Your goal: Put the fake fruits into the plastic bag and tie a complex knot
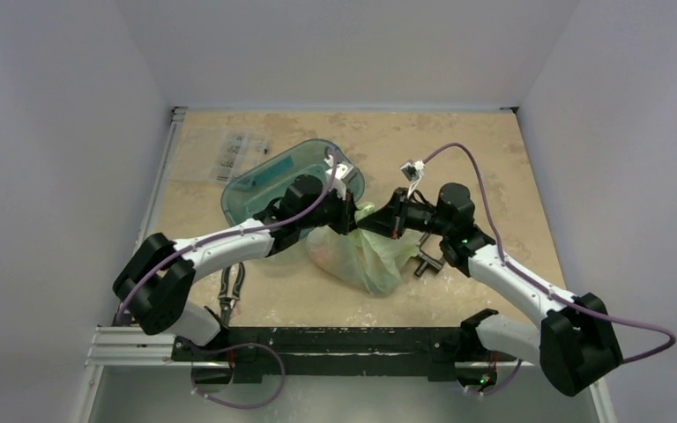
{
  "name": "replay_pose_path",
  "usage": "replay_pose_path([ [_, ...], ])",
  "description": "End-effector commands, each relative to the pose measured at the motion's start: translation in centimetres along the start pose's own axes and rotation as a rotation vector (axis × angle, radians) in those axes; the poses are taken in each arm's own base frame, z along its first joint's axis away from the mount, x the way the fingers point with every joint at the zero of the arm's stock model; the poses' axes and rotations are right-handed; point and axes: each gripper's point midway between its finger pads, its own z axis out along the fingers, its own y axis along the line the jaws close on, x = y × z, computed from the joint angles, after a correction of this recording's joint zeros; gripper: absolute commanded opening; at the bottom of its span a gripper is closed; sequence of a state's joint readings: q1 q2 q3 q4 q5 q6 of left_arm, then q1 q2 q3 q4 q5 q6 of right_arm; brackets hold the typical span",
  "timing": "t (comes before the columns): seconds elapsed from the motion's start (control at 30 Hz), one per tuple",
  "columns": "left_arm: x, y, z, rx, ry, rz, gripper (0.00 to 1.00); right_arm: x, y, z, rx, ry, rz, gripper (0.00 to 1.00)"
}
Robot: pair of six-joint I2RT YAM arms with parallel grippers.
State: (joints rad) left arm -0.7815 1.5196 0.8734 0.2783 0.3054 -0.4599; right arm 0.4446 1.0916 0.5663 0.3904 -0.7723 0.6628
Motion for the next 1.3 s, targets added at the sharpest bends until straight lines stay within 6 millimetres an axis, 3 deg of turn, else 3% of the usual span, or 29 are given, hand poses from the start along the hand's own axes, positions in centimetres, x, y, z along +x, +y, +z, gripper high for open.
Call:
replay_pose_path([
  [0.0,-6.6,-4.3,-4.2,0.147,-0.13,0.123,0.0,-7.2,7.8,1.3,-0.204,-0.184,-0.087,0.0],
  [0.13,-6.7,-7.0,-5.5,0.266,-0.106,0.131,0.0,-8.2,10.2,0.9,-0.235,-0.237,-0.082,0.0],
  [0.3,-5.4,-7.8,-4.5,0.345,-0.072,0.084,0.0,-7.8,9.3,0.8,-0.188,-0.246,-0.049,0.0],
  [0.37,-4.2,-7.6,-3.6,0.368,-0.039,0.073,0.0,-6.3,8.1,0.7,-0.161,-0.221,-0.057,0.0],
  [0.5,-0.6,-6.4,-2.5,0.386,0.037,0.027,0.0,-1.2,4.6,0.0,-0.094,-0.124,-0.12,0.0],
  [0.67,2.6,-6.4,-3.8,0.416,0.099,-0.026,0.0,3.0,3.3,-1.2,-0.076,-0.017,-0.218,0.0],
  [0.7,3.0,-6.4,-4.1,0.416,0.108,-0.032,0.0,3.4,3.6,-1.4,-0.095,0.006,-0.239,0.13],
  [0.77,3.3,-6.5,-4.6,0.415,0.114,-0.042,0.0,3.6,5.4,-1.8,-0.166,0.076,-0.302,0.53],
  [0.8,3.3,-6.5,-4.7,0.412,0.113,-0.042,0.0,3.5,6.0,-2.2,-0.173,0.117,-0.334,0.67],
  [0.9,2.8,-6.7,-4.9,0.403,0.102,-0.054,0.0,1.8,8.1,-4.0,-0.154,0.168,-0.396,0.88],
  [1.0,2.3,-6.9,-5.4,0.393,0.085,-0.053,0.0,-1.2,8.2,-6.7,-0.11,0.17,-0.4,0.93],
  [1.1,2.0,-7.1,-5.8,0.393,0.078,-0.053,0.0,-3.9,4.9,-8.7,0.008,0.161,-0.308,0.9],
  [1.17,2.1,-7.0,-5.9,0.385,0.079,-0.057,0.0,-3.6,2.2,-9.1,0.077,0.207,-0.236,0.73],
  [1.27,2.2,-7.0,-6.0,0.381,0.082,-0.064,0.0,-1.4,-0.8,-9.2,0.119,0.305,-0.155,0.45],
])
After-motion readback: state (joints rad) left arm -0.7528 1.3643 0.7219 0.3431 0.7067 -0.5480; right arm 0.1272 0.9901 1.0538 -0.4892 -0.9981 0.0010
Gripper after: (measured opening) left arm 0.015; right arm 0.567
